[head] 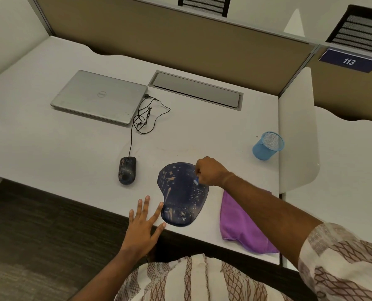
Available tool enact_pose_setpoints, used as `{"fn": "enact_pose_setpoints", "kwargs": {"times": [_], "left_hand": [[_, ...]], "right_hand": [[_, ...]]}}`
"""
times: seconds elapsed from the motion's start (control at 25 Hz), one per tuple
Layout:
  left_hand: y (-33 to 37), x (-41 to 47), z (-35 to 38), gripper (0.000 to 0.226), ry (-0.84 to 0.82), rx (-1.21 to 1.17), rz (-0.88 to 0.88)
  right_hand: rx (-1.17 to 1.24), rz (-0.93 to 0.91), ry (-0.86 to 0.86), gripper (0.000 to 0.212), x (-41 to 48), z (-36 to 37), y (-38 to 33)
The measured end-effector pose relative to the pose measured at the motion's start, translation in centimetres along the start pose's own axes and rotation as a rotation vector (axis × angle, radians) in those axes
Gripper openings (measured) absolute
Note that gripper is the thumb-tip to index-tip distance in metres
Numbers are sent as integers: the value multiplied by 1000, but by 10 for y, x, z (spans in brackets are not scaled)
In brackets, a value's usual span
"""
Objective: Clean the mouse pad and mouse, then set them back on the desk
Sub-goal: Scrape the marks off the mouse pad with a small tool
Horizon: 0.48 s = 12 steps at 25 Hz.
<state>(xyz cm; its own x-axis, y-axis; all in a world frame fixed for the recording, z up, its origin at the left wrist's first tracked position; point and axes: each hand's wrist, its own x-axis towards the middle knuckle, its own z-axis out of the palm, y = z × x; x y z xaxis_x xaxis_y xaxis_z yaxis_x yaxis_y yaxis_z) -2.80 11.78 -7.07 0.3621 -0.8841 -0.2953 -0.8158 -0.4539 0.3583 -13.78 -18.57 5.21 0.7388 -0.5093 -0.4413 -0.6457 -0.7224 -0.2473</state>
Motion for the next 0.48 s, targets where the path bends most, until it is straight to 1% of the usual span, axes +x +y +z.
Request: {"fn": "enact_pose_setpoints", "kwargs": {"times": [0.16, 0.24, 0.4, 0.48], "left_hand": [[-1, 0, 1, 69, 8, -10, 3], [0, 0, 1, 69, 5, -7, 1], [0, 0, 1, 69, 3, -9, -2], [-1, 0, 2, 70, 0, -10, -3]], "right_hand": [[-27, 72, 3, 26, 2, -2, 23], [-15, 101, 26, 25, 2, -5, 34], [167, 104, 122, 17, 11, -5, 26], [235, 92, 125, 16, 15, 2, 16]]}}
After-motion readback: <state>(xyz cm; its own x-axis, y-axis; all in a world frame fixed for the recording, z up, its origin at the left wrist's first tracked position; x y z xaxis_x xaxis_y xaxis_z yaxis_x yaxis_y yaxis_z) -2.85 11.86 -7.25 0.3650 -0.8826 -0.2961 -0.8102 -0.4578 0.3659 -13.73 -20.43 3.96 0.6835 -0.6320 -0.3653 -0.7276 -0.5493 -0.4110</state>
